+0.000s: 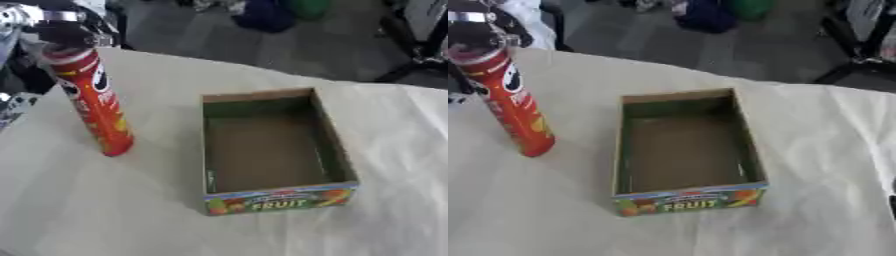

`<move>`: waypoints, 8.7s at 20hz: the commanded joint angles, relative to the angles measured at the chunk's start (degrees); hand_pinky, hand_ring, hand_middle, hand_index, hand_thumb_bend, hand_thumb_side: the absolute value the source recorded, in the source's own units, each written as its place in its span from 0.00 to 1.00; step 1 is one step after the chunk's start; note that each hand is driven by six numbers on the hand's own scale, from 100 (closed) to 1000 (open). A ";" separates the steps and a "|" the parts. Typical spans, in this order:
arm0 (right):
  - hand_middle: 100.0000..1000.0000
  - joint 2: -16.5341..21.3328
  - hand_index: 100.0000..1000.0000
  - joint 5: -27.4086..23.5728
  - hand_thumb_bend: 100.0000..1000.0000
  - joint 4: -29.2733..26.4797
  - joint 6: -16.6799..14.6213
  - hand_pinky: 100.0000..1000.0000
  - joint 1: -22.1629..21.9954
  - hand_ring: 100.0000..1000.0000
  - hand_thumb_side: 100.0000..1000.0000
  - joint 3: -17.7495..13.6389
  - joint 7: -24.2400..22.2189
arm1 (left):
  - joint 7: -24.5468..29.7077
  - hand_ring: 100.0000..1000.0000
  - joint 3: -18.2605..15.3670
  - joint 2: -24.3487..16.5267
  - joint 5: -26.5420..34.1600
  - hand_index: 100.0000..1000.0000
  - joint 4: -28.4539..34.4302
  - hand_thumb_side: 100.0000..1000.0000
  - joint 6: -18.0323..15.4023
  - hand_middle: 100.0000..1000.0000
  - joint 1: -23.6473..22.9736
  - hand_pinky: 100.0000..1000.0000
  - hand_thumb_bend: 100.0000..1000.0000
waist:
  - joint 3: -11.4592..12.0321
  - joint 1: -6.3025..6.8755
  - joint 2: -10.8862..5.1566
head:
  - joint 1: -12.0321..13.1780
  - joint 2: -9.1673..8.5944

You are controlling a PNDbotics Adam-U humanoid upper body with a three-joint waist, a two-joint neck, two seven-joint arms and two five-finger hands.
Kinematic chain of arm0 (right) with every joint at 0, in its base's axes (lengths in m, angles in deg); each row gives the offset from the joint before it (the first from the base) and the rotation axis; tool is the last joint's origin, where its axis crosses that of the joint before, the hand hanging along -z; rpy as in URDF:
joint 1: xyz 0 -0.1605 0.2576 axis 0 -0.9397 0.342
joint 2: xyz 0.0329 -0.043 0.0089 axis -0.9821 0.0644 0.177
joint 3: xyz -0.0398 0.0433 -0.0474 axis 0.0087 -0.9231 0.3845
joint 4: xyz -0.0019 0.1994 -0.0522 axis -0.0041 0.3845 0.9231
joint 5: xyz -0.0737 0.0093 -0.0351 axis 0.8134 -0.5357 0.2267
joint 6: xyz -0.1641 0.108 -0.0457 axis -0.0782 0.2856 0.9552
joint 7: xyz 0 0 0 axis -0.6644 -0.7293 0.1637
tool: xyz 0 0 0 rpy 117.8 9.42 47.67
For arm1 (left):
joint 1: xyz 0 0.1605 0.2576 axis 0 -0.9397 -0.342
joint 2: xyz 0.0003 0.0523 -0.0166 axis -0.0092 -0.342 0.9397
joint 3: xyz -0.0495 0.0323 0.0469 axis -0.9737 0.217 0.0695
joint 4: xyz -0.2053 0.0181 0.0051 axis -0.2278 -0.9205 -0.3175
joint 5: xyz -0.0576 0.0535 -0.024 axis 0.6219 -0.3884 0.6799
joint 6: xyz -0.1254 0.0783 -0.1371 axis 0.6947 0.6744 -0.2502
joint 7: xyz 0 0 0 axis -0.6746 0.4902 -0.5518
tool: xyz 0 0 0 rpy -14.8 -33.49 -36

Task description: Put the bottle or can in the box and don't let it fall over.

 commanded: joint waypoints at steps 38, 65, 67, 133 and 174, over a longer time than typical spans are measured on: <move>0.89 0.28 0.95 -0.31 0.00 -1.01 -0.46 0.31 -0.07 0.66 0.67 -0.89 0.48 | 3.44 0.89 -0.75 -3.39 3.90 0.87 2.93 1.00 -0.31 0.87 1.19 0.74 0.08 | 0.63 0.68 -0.95 | -1.05 1.19; 0.89 -0.02 0.95 0.03 0.00 -1.01 -0.65 0.31 -0.06 0.66 0.66 -1.11 0.21 | 3.45 0.83 2.06 -5.15 6.20 0.85 6.59 1.00 -2.97 0.82 -2.47 0.68 0.16 | 0.63 0.70 -1.21 | -1.87 1.46; 0.89 -0.02 0.95 0.02 0.00 -1.01 -0.65 0.31 -0.07 0.66 0.67 -1.13 0.20 | 3.45 0.83 2.05 -5.14 6.13 0.85 6.41 1.00 -3.23 0.81 -2.51 0.67 0.16 | 0.67 0.69 -1.22 | -1.84 1.47; 0.87 0.10 0.94 -0.21 0.00 -1.01 -0.87 0.31 -0.85 0.66 0.66 -1.04 0.39 | 3.45 0.74 2.70 -3.93 8.06 0.77 -3.27 1.00 -16.46 0.74 0.69 0.50 0.42 | 1.10 1.63 -0.94 | -1.78 2.20; 0.86 0.49 0.93 0.03 0.00 -1.01 -1.34 0.31 -1.22 0.66 0.64 -1.41 1.67 | 3.45 0.62 6.80 -5.12 17.06 0.70 -4.71 0.50 -16.55 0.63 0.03 0.37 0.22 | 2.22 3.14 -1.04 | -2.21 3.14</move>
